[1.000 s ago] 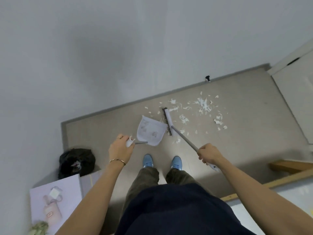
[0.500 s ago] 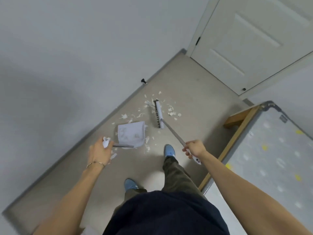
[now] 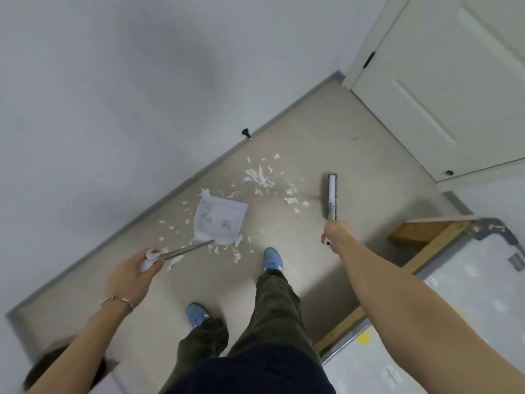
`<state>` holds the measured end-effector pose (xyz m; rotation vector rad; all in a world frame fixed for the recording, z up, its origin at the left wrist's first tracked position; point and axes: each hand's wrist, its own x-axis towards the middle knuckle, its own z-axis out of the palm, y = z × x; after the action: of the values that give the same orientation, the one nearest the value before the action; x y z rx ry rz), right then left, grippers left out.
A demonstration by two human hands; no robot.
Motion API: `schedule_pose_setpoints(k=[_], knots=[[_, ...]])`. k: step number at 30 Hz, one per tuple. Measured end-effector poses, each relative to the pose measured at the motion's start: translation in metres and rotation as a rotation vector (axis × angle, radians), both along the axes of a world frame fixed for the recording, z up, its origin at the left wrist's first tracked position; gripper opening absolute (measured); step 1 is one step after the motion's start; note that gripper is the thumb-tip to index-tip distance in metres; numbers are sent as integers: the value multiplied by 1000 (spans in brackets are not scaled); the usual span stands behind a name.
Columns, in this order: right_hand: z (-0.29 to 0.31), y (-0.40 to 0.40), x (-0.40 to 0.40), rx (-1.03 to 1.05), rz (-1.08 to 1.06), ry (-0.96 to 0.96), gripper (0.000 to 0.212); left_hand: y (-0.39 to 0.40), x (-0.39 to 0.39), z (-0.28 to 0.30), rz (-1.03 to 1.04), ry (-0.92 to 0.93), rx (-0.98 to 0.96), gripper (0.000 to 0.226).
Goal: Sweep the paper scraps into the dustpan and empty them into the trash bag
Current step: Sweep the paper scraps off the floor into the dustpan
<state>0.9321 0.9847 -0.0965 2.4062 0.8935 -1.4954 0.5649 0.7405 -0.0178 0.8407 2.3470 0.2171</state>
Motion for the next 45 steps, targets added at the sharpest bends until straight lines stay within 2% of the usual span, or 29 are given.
schedule_pose_setpoints(k=[3,5,9,11,16,19,23,28,30,31,33,36,41,45], knots=[[-15,15,-12,-5,36,25,22,6,13,-3,-27,15,-34,12],[-28,11,-22,-12,38,-14,28,7,18,-7,-41,23,-66,6],[-36,-27,-42,-48,111,22,27,0,20,-11,11,29,-72,3],[-32,-51,-48,-58,148,29,30,-5,19,-11,30,32,-55,3],[-3,-86,-40,-94,215,-20,19,-22,11,-15,67,7,-17,5],[9,-85,-25,-11,226,-37,20,-31,11,-19,119,-21,-11,11],[16,-47,-26,129,258,-18,27,-35,17,-16,188,-26,-3,13],[-1,65,-75,89,479,-92,34,-45,25,-8,293,-28,-3,13],[-16,99,-95,57,573,-81,27,-50,31,-6,319,-25,-4,12],[-29,112,-103,53,592,-73,22,-51,33,-6,339,-12,0,12],[-53,129,-114,62,586,-76,27,-53,39,-5,386,9,13,13],[-65,129,-134,52,703,-79,20,-55,42,-9,415,29,-15,14],[-70,111,-154,40,885,-81,34,-56,44,-9,429,37,-27,12],[-68,93,-152,59,964,-64,29,-58,40,-6,399,44,-20,11]])
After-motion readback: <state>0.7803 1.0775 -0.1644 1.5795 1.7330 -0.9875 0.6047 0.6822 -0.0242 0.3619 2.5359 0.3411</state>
